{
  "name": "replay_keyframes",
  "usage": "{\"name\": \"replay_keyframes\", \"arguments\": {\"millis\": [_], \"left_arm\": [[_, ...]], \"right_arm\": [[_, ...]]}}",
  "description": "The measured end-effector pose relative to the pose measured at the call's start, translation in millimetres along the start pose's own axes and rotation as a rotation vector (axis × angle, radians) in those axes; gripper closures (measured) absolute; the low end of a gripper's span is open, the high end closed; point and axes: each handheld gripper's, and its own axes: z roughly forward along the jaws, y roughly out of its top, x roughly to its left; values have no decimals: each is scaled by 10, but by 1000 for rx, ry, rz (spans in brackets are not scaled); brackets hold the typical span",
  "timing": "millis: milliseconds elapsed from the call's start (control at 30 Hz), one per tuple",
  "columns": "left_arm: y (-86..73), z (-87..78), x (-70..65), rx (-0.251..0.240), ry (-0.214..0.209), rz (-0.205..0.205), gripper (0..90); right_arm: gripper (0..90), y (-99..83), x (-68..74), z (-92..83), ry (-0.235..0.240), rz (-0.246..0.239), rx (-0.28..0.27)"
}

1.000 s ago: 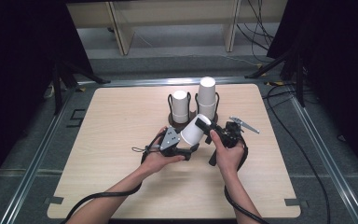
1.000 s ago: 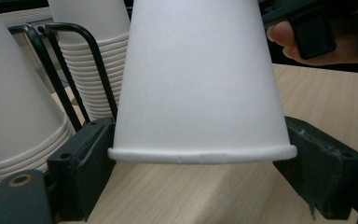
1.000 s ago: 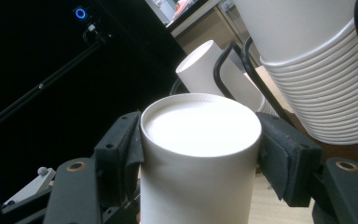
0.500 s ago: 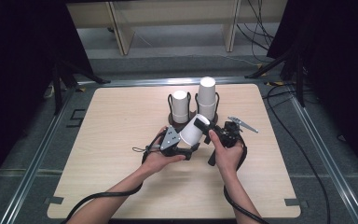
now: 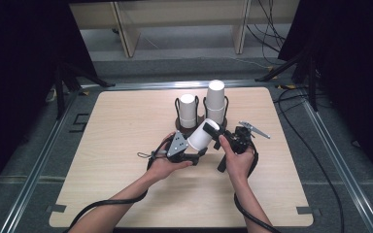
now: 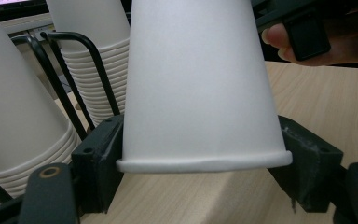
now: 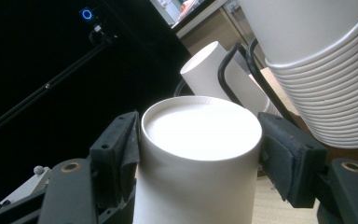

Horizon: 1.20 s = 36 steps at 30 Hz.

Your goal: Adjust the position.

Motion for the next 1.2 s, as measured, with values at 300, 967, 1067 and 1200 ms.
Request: {"name": "replay_keyframes", "arguments": {"millis": [300,967,1067,1200], "left_arm": [[13,-18,14,14,-13,1,284],[56,-113,143,96,-93,27,306],[76,-154,201,115,-99,34,306],[96,-215,291,145,-103,51,306]], "right_arm": [[320,18,-27,-15,16,11,-21],[266,200,-38,-171,-9,-153,-105],[249,209,-56,-220,-30,-230,-93],[226,195,-95,-266,-57,-305,-43]]}}
